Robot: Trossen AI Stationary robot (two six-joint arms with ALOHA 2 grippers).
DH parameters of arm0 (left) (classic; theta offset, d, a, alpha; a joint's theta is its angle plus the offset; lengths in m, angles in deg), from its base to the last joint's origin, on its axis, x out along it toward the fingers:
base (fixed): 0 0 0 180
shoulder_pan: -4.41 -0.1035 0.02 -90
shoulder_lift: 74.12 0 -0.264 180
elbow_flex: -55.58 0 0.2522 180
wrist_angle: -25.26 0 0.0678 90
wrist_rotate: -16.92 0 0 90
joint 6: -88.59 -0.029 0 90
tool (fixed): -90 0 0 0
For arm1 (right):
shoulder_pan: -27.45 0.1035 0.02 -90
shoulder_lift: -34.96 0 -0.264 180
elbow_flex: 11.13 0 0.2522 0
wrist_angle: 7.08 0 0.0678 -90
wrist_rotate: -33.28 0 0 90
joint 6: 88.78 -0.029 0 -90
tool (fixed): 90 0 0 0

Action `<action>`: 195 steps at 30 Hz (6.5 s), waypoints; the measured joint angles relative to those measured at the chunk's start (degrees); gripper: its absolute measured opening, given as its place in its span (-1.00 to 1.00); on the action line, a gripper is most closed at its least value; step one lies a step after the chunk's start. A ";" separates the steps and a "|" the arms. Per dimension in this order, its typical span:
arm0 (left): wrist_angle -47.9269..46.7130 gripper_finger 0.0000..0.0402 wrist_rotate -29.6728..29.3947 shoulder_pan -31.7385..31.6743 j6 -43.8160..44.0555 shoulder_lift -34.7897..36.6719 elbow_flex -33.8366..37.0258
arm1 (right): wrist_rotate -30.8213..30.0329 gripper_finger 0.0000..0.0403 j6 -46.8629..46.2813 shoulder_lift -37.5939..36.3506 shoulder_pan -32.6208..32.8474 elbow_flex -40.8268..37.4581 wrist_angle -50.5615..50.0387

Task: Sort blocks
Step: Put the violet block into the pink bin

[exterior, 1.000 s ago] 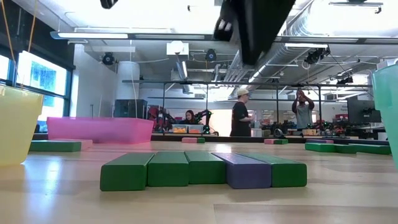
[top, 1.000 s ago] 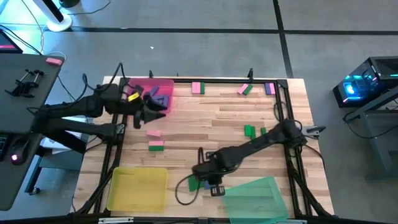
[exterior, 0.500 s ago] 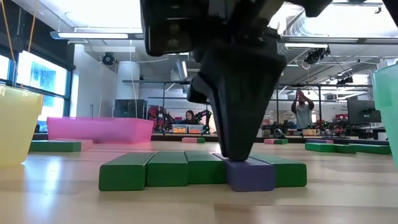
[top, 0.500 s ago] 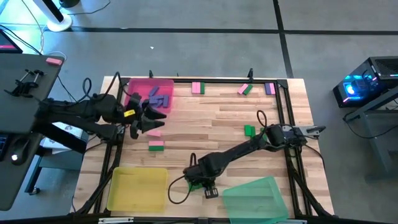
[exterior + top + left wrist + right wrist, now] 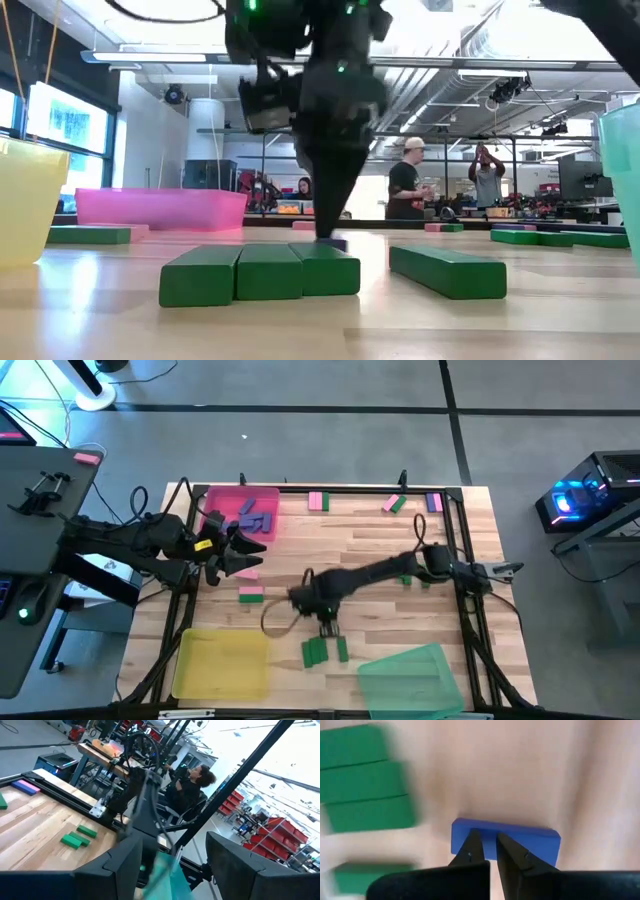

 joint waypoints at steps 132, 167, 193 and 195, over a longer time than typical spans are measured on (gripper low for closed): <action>5.27 0.02 0.91 7.16 -55.61 -25.71 -0.02 | 15.96 -0.99 -23.06 -40.80 2.96 -28.79 32.15; 33.18 0.01 -5.80 13.77 -84.02 -41.28 -0.05 | 26.18 -1.00 -35.20 -37.09 2.59 -28.74 34.74; 24.84 -0.87 -15.88 15.88 -76.38 -39.63 0.02 | 23.58 -0.31 -49.80 -39.15 -0.17 -28.70 37.71; 19.78 -0.87 -19.18 16.11 -73.25 -37.66 0.02 | 26.31 -0.21 -49.48 -40.55 -1.15 -28.66 37.42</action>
